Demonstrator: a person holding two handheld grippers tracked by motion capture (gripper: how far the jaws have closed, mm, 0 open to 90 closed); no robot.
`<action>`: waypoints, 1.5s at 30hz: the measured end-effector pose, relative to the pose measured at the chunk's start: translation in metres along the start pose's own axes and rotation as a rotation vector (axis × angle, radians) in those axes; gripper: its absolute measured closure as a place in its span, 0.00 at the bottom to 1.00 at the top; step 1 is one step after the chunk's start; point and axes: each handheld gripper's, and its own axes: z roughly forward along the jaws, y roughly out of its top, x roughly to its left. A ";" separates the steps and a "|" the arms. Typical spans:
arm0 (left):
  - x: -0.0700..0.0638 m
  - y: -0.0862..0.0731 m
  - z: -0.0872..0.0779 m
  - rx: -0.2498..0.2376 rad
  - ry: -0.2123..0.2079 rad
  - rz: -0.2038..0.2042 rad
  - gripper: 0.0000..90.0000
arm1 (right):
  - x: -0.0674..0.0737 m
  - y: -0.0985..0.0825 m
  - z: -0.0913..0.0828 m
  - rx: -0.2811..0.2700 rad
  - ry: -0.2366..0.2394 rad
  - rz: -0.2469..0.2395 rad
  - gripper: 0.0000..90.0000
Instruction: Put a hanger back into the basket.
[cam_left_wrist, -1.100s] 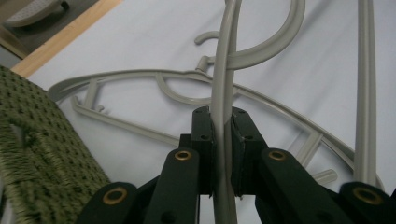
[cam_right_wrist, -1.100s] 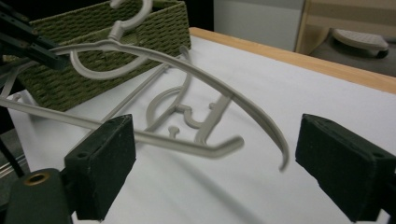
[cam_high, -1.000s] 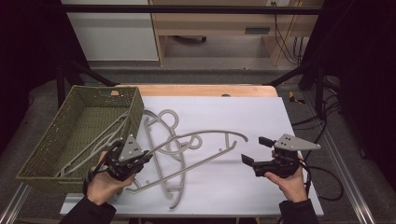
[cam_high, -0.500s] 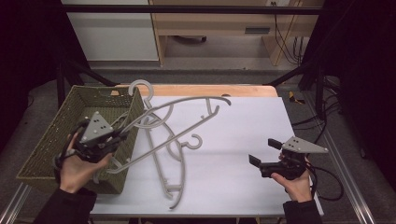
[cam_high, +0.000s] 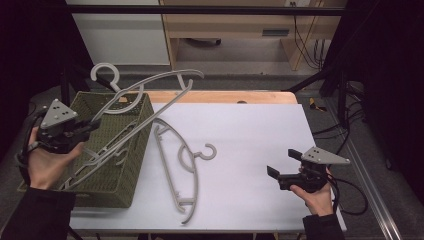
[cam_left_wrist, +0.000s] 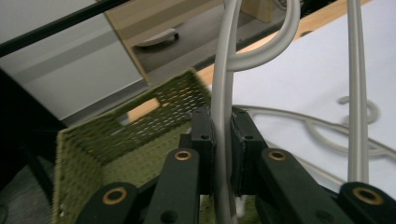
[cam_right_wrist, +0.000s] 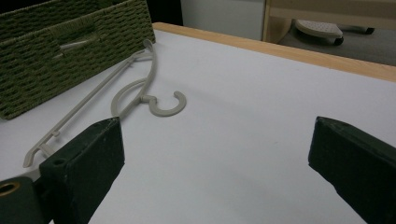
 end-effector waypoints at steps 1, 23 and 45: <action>0.003 -0.002 0.000 -0.002 0.010 -0.002 0.91 | 0.000 0.000 0.000 0.001 0.001 0.001 0.05; 0.067 -0.064 0.011 0.105 0.119 -0.031 0.91 | 0.000 -0.001 0.002 0.014 0.008 0.004 0.05; 0.096 -0.107 0.018 0.183 0.186 -0.032 0.91 | 0.000 -0.002 0.004 0.022 0.007 0.009 0.05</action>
